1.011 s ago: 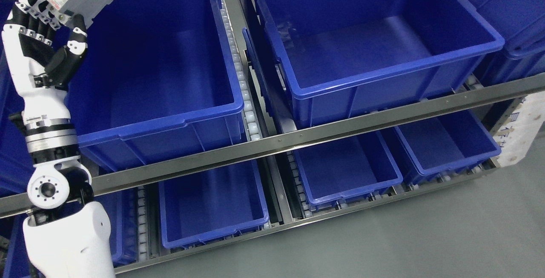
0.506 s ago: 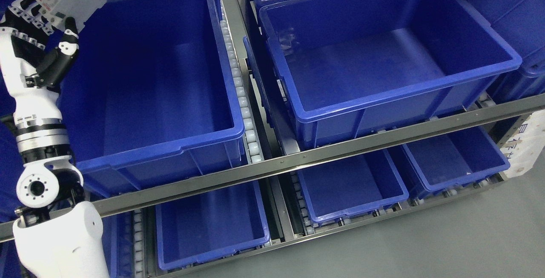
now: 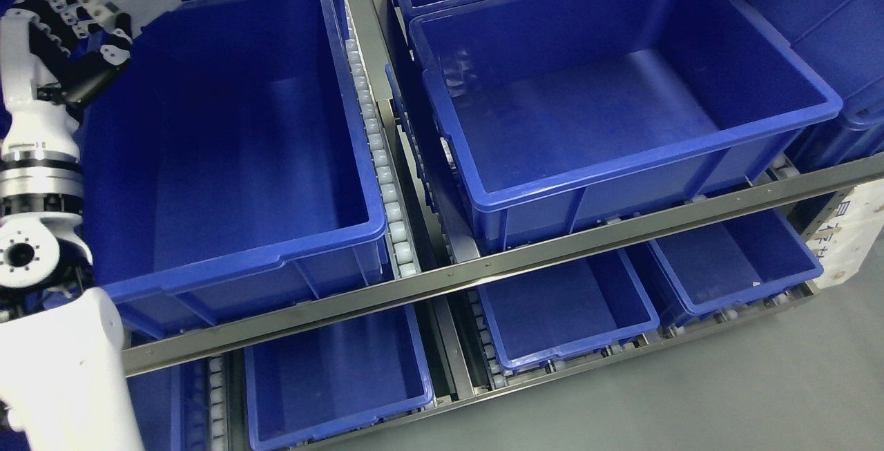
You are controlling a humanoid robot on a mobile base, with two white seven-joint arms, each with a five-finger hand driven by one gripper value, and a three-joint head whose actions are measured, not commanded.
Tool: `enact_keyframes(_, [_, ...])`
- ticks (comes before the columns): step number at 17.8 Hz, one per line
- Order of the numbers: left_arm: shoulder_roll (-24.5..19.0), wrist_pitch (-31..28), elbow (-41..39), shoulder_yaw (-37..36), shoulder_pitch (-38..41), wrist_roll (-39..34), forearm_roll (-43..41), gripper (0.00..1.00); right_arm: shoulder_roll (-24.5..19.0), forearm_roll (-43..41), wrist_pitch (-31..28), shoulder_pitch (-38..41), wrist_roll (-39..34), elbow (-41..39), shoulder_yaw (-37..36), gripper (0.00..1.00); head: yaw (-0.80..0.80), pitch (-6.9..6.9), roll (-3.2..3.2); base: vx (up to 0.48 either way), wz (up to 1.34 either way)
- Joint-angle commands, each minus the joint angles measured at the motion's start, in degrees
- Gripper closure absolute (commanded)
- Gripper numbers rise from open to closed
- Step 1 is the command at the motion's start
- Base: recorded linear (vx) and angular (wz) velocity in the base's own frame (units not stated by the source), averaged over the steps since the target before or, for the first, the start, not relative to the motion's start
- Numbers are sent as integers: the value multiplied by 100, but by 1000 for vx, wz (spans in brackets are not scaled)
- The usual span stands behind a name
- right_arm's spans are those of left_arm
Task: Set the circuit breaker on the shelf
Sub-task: 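Lower the left hand with the breaker into the upper blue bin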
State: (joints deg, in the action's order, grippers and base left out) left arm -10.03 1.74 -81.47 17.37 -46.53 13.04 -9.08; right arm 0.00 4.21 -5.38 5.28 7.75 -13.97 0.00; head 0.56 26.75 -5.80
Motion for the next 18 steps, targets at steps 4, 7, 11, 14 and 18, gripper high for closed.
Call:
enact_keyframes(4, [-1660,203,3538,-1649,-1163,243,-1252,83,100,1,81,-1,7,0,114,0,0,-1,0,2,1])
enact_keyframes(7, [-1528,414,4715,-1928,-1936,261,-1569,83,100,1,81,-1,7,0,114,0,0,-1,0,0,0])
enact_keyframes(11, [-1300,520,5509,-2246,-2430,252,-1570,83,100,1,81,-1,-2,0,114,0,0,-1,0,0,0])
enact_keyframes(14, [-1133,520,5737,-2395,-2440,252,-1579,83,100,1,81,-1,-2,0,114,0,0,0,0,0,0])
enact_keyframes(18, [-992,511,6116,-2632,-2466,252,-1588,83,100,1,81,-1,-2,0,114,0,0,0,0,0,0])
